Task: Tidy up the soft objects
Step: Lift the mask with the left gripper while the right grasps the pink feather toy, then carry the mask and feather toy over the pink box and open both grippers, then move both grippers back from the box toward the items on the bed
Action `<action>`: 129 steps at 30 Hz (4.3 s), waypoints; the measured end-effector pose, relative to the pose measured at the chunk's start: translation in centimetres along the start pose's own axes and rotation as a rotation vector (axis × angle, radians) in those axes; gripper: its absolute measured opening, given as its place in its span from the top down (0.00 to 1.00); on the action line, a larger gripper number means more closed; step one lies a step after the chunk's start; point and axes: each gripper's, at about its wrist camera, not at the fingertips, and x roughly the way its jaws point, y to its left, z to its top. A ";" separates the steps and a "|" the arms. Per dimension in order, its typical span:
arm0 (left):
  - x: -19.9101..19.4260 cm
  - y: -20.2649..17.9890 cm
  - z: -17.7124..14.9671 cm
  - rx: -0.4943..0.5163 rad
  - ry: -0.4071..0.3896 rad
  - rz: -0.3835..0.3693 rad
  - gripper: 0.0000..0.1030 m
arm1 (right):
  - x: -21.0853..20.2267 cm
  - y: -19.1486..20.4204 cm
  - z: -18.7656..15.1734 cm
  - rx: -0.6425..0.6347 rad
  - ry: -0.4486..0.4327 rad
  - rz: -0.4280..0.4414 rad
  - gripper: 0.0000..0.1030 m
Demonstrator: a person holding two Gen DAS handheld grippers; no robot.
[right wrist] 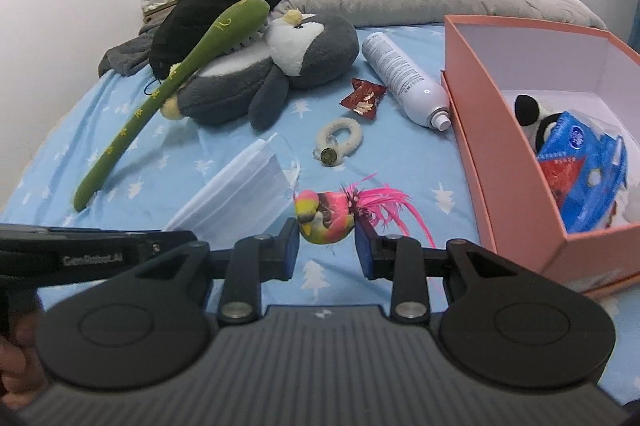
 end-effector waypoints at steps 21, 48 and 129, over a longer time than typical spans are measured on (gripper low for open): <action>-6.2 -5.2 7.1 0.076 -0.151 -0.118 0.92 | -7.5 -1.8 5.7 -0.027 -0.205 -0.024 0.67; -0.3 -22.6 16.1 0.255 -0.072 -0.290 0.92 | -12.1 -14.3 12.5 0.118 -0.245 -0.199 0.67; -9.1 -11.1 10.0 0.276 -0.217 -0.159 0.53 | -14.1 -5.9 7.6 0.106 -0.301 -0.116 0.39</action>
